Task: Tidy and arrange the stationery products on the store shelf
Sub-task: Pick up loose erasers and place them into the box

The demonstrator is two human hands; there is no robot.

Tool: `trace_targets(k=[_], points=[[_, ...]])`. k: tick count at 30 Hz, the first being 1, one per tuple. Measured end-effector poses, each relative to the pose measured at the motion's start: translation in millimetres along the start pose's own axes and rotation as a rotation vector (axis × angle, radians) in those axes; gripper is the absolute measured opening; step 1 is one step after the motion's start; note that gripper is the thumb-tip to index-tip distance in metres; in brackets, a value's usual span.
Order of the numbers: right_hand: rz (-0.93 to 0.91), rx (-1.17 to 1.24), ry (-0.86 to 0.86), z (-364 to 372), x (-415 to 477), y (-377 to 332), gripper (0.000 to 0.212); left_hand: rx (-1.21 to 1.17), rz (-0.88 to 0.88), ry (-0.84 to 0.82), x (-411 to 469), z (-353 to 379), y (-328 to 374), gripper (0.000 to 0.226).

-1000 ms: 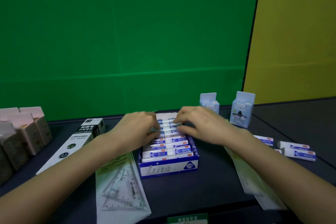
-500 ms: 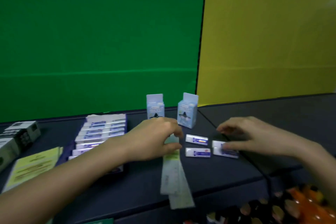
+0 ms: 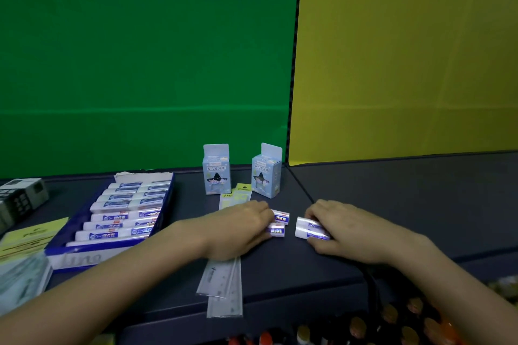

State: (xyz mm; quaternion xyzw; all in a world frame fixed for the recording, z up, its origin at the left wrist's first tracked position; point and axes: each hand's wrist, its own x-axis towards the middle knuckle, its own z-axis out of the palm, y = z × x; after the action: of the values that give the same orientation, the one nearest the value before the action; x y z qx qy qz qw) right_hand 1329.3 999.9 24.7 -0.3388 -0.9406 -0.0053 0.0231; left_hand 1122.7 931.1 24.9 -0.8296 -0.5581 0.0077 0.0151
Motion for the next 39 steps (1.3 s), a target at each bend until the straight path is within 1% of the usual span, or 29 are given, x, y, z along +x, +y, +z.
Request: trace_targets(k=[3,6,10,13,15,18,21,24,27,30,33,37,39], points=[[0.007,-0.104,-0.044,-2,5,-5,0.034,-0.051,-0.025,0.006,-1,-2,2,0.021],[0.027,-0.135,-0.086,-5,8,-10,0.023,-0.153,-0.064,0.015,1,-4,1,0.016],[0.015,-0.176,-0.095,-5,9,-7,0.023,-0.16,-0.128,0.066,8,-8,-4,0.019],[0.018,-0.143,-0.08,-6,7,-4,0.015,-0.137,-0.111,0.086,19,-8,-9,0.034],[0.024,-0.092,-0.054,-8,4,0,0.015,-0.123,-0.107,0.091,29,-7,-12,0.041],[0.036,0.025,-0.014,-10,0,6,0.018,-0.11,-0.101,0.08,40,-5,-19,0.035],[0.044,0.183,0.001,-12,-3,12,0.017,-0.193,-0.063,0.064,44,-5,-22,0.031],[0.027,0.377,0.021,-8,-4,18,0.013,-0.097,-0.046,0.057,44,-5,-19,0.029],[-0.032,0.58,0.033,-4,-2,19,0.011,-0.052,-0.034,0.147,36,-12,-18,0.026],[-0.105,0.77,0.046,-5,1,9,0.019,-0.09,-0.058,0.267,12,-22,-23,0.025],[-0.191,0.778,0.071,-8,8,-8,0.022,-0.144,-0.086,0.345,-25,-34,-35,0.034],[-0.256,0.776,0.089,-12,27,-37,0.018,-0.153,-0.174,0.384,-77,-47,-60,0.049],[-0.276,0.799,0.076,-15,38,-55,0.015,-0.146,-0.213,0.392,-103,-50,-75,0.049]])
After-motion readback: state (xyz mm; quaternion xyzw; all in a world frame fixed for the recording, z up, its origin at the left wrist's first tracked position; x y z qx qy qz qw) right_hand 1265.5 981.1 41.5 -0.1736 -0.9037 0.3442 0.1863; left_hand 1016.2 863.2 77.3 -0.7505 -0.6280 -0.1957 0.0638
